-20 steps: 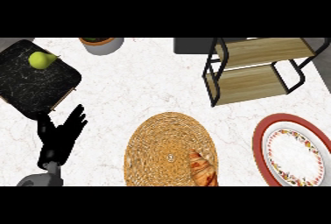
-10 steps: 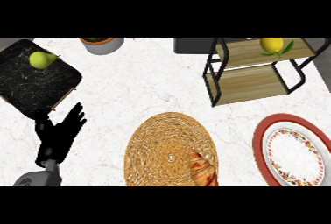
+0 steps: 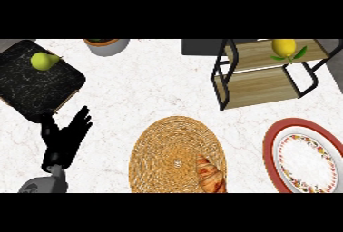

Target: Pick the lemon from the placemat and place it in the tiered shelf

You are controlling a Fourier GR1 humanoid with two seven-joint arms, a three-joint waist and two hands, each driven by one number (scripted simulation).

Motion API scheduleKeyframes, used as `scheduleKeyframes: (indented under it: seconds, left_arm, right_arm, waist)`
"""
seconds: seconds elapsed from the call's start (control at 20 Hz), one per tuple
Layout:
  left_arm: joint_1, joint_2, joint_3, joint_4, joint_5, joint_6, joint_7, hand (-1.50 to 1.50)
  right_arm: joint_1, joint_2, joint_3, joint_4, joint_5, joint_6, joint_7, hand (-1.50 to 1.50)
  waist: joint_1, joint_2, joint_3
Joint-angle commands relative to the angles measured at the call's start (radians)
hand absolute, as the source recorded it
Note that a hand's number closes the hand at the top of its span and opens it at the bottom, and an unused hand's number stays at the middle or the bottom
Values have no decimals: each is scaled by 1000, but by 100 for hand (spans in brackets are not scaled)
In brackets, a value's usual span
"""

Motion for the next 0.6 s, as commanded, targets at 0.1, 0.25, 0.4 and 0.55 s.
scheduleKeyframes:
  seconds: [0.1, 0.25, 0.4, 0.55]
  left_arm:
    - [-5, -12, 1, 36, -10, 4, -24, 0]
    - [37, 20, 11, -37, 11, -18, 25, 0]
    - [-10, 6, -7, -34, -10, 4, 47, 0]
    - [21, -27, -24, -10, -25, 11, -7, 0]
  right_arm:
    - [-22, -160, -80, 75, -39, -3, 74, -150]
    - [63, -252, -138, 122, -94, 130, 2, -150]
    - [106, -296, -164, 190, -107, 201, -84, -150]
    - [129, -337, -171, 226, -106, 239, -109, -150]
  waist:
    - [-3, 2, -1]
    - [-1, -1, 1]
    - [13, 8, 3]
    - [20, 13, 3]
